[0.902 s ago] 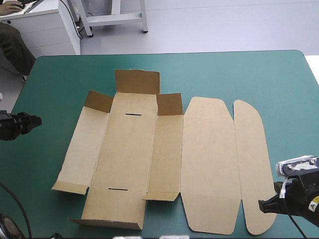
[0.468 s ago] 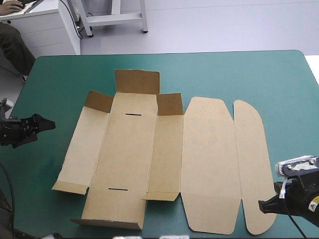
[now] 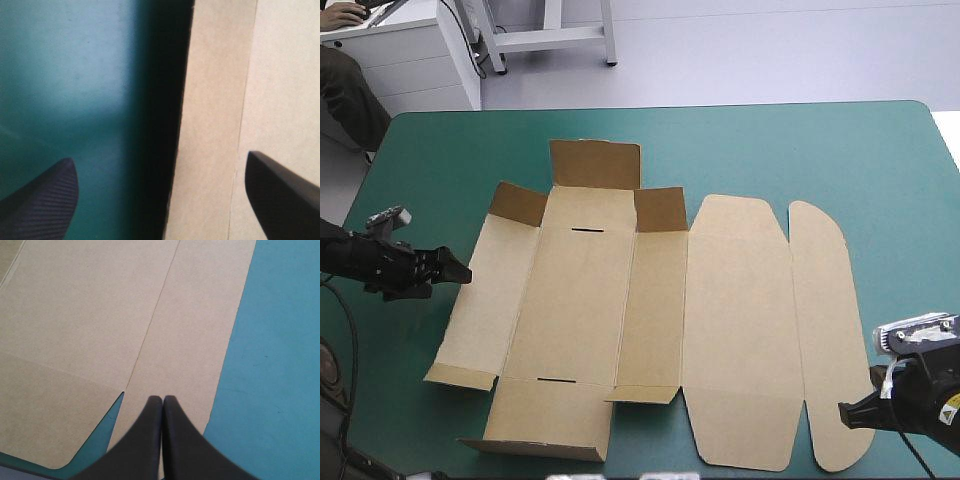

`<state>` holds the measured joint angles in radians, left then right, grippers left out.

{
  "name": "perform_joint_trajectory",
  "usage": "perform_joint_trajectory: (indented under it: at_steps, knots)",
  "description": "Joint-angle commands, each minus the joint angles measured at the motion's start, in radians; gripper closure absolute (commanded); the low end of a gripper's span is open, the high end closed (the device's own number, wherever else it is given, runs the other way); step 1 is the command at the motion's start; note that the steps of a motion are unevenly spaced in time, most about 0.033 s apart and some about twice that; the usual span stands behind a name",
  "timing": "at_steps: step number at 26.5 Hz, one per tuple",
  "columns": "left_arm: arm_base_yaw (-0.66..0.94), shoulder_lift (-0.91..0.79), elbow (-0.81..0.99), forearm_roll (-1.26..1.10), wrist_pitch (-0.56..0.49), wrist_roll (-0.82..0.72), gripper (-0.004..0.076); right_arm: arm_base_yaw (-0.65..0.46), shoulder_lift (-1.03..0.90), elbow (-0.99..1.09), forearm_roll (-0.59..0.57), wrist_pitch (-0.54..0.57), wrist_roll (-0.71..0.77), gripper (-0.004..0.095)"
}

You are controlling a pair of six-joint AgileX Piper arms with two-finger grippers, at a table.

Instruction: Fold the box

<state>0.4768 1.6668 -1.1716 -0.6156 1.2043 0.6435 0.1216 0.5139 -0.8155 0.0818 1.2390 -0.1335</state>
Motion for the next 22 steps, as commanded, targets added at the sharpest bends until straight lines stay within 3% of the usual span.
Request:
perform_joint_trajectory:
  at_steps: [1, 15, 22]
  knots:
    - [-0.033, -0.039, -0.022, -0.037, 0.095, -0.037, 0.0082, -0.006, 0.005, -0.024, -0.001, -0.045, -0.007, 0.0928]
    - [-0.052, -0.039, 0.214, -0.121, 0.095, 0.049, 0.0082, -0.006, 0.005, -0.024, -0.001, -0.035, -0.007, 0.0928]
    - [-0.071, -0.047, 0.233, -0.141, 0.095, 0.038, 0.0106, -0.006, 0.005, -0.024, -0.001, -0.035, -0.007, 0.0928]
